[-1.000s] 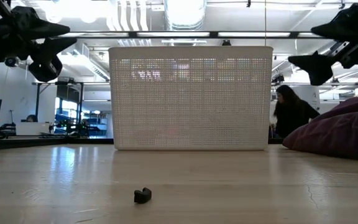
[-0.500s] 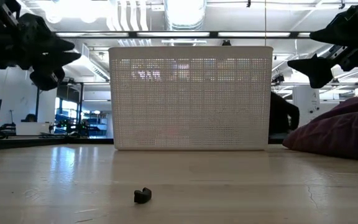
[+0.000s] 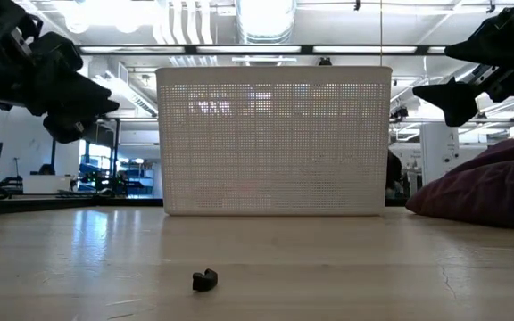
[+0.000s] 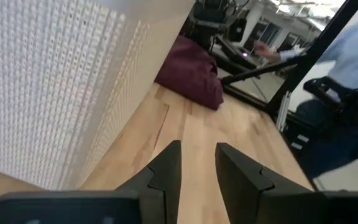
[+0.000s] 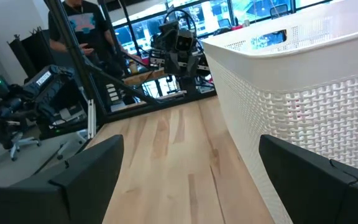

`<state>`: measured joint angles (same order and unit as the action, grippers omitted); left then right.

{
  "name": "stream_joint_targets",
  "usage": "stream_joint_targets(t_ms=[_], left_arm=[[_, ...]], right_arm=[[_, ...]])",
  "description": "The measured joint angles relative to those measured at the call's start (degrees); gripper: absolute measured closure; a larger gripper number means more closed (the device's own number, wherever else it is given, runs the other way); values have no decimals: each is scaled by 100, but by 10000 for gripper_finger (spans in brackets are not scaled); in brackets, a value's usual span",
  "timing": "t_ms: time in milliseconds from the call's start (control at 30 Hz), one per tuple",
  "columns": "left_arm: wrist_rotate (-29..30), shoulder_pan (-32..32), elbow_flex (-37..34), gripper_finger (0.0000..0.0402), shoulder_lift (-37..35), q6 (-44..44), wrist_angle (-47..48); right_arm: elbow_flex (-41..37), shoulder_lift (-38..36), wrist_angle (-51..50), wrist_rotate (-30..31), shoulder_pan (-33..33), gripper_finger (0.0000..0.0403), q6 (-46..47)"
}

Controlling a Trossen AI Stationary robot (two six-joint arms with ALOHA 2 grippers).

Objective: Pick & place medical supplies in basket/bin
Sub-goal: Return to Home Position

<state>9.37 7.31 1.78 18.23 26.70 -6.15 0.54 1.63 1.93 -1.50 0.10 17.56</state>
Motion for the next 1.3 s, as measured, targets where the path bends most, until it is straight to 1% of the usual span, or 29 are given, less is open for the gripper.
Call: stream_joint_targets(t_ms=[333,667,1300], left_arm=[[0,0,0,321,464,1,0],[0,0,-2,321,765,1,0],[0,0,-4,321,851,2,-2]], right_arm=[[0,0,2,0,0,39,0],[4,0,2,0,0,39,0],[4,0,2,0,0,39,0]])
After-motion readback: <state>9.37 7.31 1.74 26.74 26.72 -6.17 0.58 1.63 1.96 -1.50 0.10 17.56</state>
